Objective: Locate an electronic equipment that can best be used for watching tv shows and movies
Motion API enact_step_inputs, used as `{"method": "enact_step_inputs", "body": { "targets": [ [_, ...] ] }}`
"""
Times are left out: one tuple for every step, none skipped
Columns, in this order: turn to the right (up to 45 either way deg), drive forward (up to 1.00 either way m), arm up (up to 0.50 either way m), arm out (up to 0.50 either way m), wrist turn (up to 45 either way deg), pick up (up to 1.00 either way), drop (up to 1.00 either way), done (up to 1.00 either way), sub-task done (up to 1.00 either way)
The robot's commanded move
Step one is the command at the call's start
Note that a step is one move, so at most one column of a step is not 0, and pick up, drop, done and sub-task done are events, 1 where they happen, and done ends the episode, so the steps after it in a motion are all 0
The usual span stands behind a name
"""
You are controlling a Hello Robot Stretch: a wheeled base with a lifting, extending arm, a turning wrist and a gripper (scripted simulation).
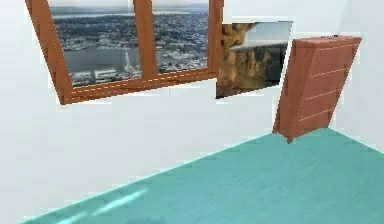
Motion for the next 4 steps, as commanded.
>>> {"method": "enact_step_inputs", "body": {
  "targets": [
    [9.0,0.0,0.0,0.0,0.0,0.0,0.0,0.0,0.0],
    [0.0,0.15,0.0,0.0,0.0,0.0,0.0,0.0,0.0],
    [45.0,0.0,0.0,0.0,0.0,0.0,0.0,0.0,0.0],
    [42.0,0.0,0.0,0.0,0.0,0.0,0.0,0.0,0.0]
  ]
}}
